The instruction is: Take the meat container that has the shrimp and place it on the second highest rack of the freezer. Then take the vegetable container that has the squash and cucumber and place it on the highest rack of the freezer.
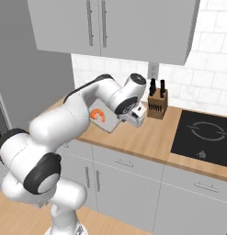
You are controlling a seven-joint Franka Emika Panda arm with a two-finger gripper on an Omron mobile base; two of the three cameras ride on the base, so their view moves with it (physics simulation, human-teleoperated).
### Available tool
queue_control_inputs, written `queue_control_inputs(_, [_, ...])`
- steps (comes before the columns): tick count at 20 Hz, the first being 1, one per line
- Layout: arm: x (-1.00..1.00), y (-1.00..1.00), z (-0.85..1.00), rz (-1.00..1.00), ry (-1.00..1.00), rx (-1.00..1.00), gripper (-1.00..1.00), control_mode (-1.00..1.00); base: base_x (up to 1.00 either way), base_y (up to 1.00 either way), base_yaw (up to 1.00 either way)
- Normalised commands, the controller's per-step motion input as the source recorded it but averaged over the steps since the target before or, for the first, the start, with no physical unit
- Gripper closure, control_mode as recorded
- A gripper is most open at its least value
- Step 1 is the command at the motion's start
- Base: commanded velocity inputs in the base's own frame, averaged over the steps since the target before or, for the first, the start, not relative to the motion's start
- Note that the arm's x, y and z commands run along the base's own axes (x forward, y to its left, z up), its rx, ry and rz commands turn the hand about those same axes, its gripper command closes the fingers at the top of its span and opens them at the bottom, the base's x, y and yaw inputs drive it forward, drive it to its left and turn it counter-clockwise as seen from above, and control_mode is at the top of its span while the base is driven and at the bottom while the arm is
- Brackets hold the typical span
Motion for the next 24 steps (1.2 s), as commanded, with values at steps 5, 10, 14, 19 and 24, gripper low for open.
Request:
queue_control_inputs(5, [-0.26,0.47,0.38,0.29,-0.07,-0.12,1.00,-1.00,0.00,0.00,0.00])
queue_control_inputs(10, [-0.33,0.40,0.43,0.29,-0.02,-0.09,1.00,-1.00,0.00,0.00,0.00])
queue_control_inputs(14, [-0.20,0.26,0.34,0.17,-0.03,-0.03,1.00,1.00,-0.04,0.08,0.04])
queue_control_inputs(19, [0.00,0.00,0.00,0.00,0.00,0.00,1.00,1.00,-0.04,0.03,0.00])
queue_control_inputs(24, [0.00,0.00,0.00,0.00,0.00,0.00,1.00,1.00,-0.58,0.00,0.37])
